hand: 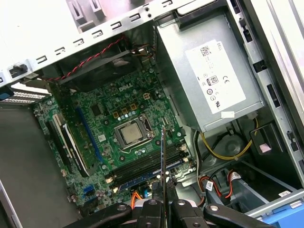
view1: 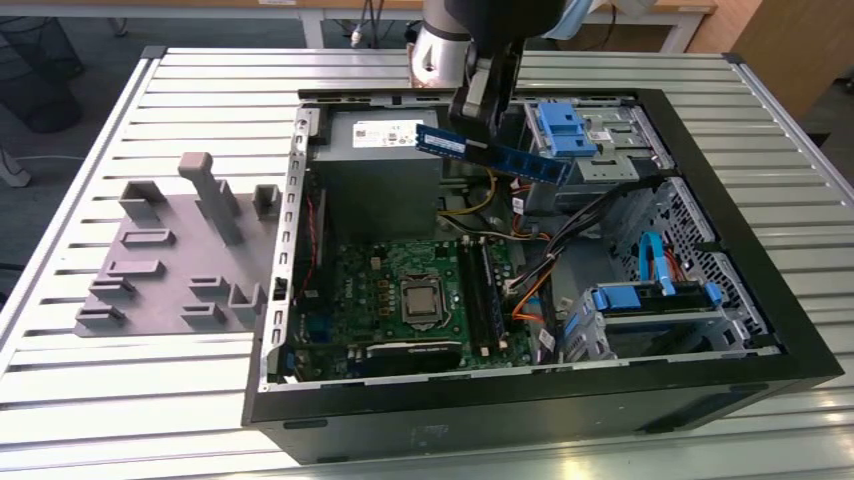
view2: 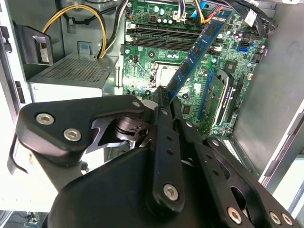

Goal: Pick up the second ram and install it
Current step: 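Insert the second ram into the second slot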

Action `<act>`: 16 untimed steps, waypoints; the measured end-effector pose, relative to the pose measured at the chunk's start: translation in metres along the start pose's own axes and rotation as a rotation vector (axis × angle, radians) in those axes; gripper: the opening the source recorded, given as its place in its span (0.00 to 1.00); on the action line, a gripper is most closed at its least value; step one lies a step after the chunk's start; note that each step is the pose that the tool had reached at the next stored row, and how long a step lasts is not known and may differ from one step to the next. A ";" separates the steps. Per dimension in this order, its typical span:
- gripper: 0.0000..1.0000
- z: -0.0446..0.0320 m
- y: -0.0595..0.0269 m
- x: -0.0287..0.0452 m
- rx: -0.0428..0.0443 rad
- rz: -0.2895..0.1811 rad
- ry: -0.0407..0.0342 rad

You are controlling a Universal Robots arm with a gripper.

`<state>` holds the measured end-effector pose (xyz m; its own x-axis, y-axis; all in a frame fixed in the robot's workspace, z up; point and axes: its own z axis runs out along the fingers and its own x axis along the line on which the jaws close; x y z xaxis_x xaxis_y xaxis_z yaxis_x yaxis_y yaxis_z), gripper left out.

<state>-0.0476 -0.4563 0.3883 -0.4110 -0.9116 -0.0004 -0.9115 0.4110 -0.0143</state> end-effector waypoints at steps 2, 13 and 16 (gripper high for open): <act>0.14 0.0000 0.0000 0.0000 0.0000 0.003 0.0002; 0.14 0.0006 0.0000 0.0000 0.0000 0.071 0.0011; 0.14 0.0008 0.0001 0.0000 0.0001 0.102 0.0016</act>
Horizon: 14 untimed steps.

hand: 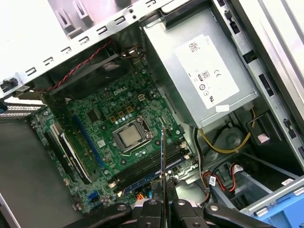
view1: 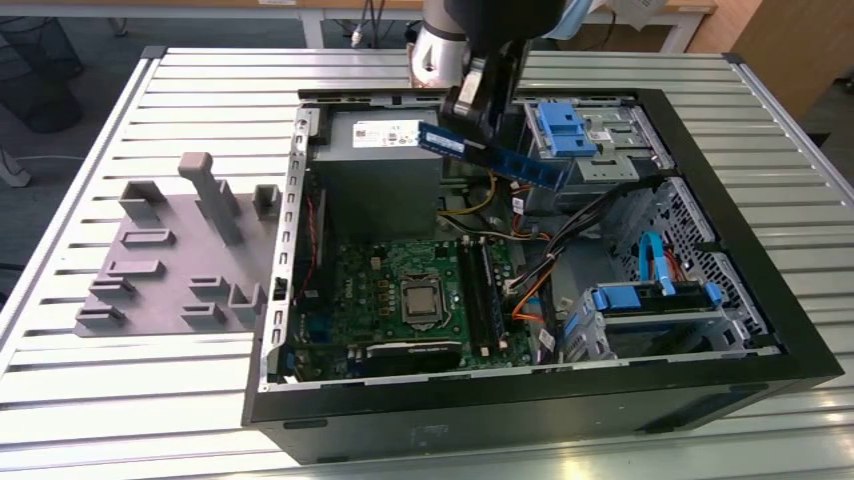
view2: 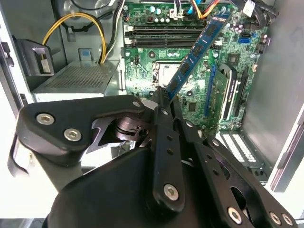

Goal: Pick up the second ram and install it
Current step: 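Insert the second ram into the second slot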

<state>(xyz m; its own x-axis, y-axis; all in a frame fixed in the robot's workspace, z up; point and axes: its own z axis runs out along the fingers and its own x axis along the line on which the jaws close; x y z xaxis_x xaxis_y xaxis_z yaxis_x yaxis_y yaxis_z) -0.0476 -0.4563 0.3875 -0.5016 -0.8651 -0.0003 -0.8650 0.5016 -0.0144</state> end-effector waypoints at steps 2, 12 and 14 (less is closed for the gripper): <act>0.14 0.0002 0.0000 0.0000 -0.0001 0.023 0.0003; 0.14 0.0021 0.0000 0.0000 0.0000 0.183 0.0026; 0.14 0.0026 0.0000 0.0000 0.0001 0.221 0.0032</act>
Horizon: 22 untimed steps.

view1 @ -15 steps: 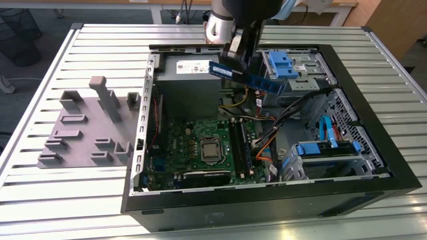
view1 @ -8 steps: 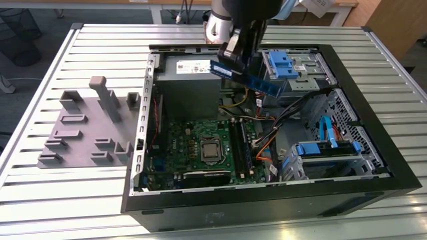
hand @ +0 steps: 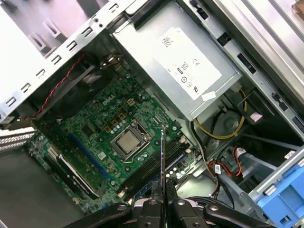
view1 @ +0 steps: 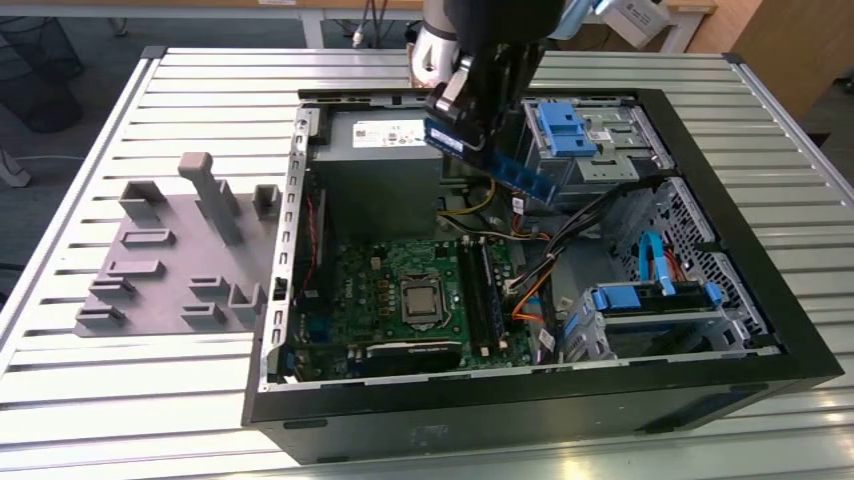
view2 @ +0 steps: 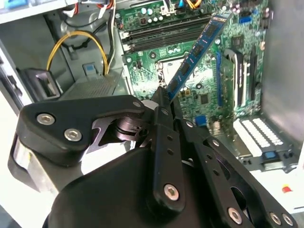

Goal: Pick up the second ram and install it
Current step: 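Insert the second ram into the second slot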

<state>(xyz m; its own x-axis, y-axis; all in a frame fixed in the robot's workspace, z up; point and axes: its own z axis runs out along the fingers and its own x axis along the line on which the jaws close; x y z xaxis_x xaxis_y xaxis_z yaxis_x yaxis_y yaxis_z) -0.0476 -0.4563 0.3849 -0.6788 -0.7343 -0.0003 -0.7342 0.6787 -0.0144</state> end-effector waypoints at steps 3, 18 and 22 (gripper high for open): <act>0.14 0.0007 0.0000 0.0000 0.0000 0.054 0.0008; 0.14 0.0025 0.0001 0.0000 0.0001 0.199 0.0029; 0.14 0.0027 0.0001 -0.0001 0.0000 0.230 0.0033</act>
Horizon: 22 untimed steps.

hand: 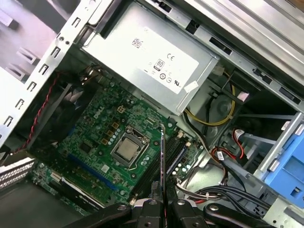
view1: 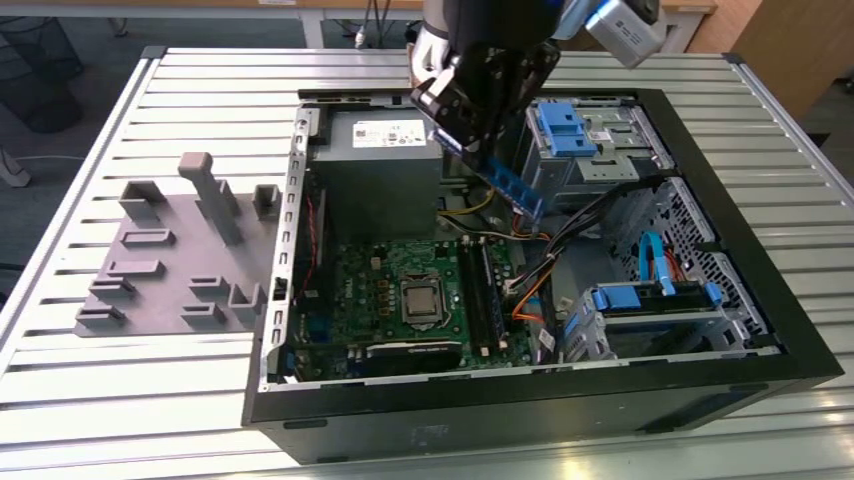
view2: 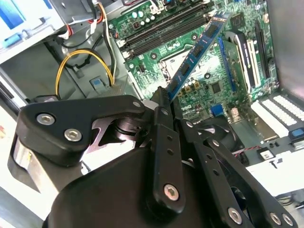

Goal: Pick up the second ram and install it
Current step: 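Insert the second ram into the second slot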

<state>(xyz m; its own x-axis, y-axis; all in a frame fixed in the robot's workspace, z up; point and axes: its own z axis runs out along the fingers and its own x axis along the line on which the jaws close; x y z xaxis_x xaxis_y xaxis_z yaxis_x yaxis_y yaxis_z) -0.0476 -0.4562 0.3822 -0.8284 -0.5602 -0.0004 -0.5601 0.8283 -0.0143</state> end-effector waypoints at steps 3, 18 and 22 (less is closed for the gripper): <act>0.14 0.0003 0.0000 0.0000 0.0000 0.049 0.0007; 0.14 0.0020 0.0000 0.0000 0.0001 0.323 0.0046; 0.14 0.0025 0.0000 0.0000 0.0001 0.395 0.0056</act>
<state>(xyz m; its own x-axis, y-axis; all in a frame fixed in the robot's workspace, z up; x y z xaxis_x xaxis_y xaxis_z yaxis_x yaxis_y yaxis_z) -0.0476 -0.4562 0.3796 -0.9802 -0.1982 -0.0004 -0.1982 0.9801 -0.0143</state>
